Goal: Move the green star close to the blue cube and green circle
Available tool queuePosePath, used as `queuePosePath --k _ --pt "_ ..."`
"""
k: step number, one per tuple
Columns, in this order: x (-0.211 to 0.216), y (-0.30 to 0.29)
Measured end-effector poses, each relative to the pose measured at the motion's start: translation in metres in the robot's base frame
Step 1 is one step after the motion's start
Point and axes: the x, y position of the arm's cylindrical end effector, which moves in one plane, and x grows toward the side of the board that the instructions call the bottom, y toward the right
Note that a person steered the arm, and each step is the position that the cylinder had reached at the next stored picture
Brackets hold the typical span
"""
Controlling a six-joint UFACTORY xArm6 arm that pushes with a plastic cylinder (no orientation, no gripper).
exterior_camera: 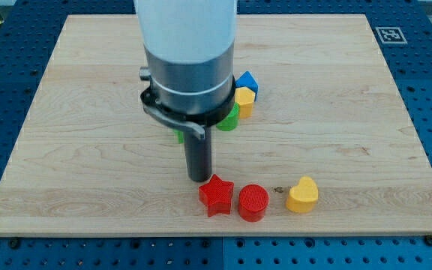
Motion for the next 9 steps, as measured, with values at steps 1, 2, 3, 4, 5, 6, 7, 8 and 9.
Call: queuePosePath --k 1,2,3,4,5,6,7,8,9 --pt "-0.016 -0.008" --pt "-0.021 -0.021" --pt "-0.039 -0.026" --pt "-0.056 -0.026" --pt "-0.073 -0.026" --pt "-0.076 -0.026" --pt "-0.076 -0.041" --pt "-0.076 -0.077" --pt "-0.08 -0.096"
